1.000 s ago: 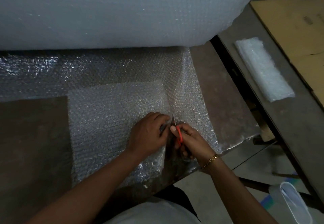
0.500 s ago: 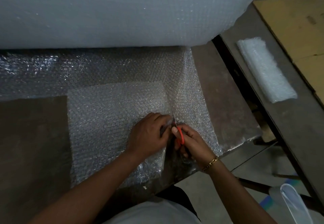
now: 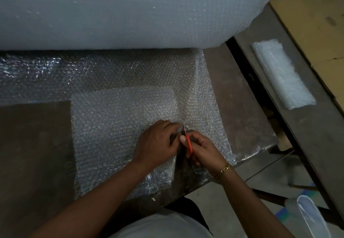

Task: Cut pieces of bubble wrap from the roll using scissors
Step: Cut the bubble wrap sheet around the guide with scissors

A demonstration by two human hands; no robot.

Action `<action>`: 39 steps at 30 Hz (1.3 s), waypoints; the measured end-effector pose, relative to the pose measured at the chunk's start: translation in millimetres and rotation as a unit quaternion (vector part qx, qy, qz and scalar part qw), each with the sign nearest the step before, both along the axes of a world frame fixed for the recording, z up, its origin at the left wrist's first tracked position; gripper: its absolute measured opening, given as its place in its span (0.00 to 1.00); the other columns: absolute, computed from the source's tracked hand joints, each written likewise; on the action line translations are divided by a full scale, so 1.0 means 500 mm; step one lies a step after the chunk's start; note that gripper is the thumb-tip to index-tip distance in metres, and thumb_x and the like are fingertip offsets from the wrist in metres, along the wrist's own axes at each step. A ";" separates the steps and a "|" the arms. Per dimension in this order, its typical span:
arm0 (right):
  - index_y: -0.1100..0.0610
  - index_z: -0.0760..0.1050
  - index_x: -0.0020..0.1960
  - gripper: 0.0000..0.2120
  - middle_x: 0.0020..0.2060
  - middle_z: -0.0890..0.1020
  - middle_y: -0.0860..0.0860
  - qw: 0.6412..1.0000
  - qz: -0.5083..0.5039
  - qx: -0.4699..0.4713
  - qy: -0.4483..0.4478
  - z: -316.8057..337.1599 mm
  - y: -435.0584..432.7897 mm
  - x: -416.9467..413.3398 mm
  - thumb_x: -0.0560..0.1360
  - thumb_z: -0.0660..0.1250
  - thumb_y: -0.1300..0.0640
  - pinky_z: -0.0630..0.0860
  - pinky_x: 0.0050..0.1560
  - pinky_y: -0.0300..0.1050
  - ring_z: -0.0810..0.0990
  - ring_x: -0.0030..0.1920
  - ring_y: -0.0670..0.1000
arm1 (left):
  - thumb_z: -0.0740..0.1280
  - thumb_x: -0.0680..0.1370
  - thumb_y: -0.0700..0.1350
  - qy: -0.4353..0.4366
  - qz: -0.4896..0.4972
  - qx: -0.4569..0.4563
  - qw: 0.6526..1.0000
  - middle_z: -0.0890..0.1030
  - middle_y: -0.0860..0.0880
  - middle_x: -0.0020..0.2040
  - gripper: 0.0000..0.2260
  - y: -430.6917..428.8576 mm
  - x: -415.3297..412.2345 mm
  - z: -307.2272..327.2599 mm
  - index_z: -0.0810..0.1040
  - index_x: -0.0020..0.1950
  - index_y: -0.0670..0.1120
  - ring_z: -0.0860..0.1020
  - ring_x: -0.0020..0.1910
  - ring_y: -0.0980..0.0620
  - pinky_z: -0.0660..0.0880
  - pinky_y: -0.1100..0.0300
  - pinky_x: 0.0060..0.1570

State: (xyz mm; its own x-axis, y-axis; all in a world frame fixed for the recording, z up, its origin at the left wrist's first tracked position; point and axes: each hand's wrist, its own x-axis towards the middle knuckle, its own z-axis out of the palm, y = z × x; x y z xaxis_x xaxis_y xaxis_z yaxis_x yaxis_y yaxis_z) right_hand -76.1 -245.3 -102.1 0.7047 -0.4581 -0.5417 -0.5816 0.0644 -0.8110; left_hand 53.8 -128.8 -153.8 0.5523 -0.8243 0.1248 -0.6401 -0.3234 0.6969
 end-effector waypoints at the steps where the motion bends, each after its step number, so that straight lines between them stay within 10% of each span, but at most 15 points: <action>1: 0.55 0.78 0.50 0.14 0.31 0.76 0.52 1.000 -0.001 0.000 -0.001 0.000 0.001 -0.001 0.78 0.68 0.44 0.65 0.26 0.38 0.71 0.26 0.46 | 0.65 0.77 0.53 -0.001 0.000 0.002 1.000 0.83 0.53 0.51 0.15 0.000 0.000 -0.001 0.82 0.60 0.49 0.79 0.50 0.51 0.77 0.56 0.45; 39: 0.49 0.77 0.42 0.13 0.30 0.77 0.56 1.000 0.005 0.015 0.009 -0.011 -0.030 0.028 0.79 0.65 0.42 0.61 0.23 0.36 0.66 0.21 0.49 | 0.64 0.76 0.50 -0.023 -0.016 0.049 0.998 0.82 0.48 0.53 0.23 -0.011 0.001 0.005 0.76 0.70 0.44 0.79 0.52 0.47 0.77 0.54 0.47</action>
State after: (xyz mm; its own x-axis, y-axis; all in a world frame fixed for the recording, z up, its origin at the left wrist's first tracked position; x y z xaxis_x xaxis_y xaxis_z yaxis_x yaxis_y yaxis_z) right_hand -62.2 -260.1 -107.5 0.6988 -0.4341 -0.5686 -0.5976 0.0827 -0.7976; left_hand 54.1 -134.3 -151.3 0.5210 -0.8509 0.0672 -0.6819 -0.3676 0.6324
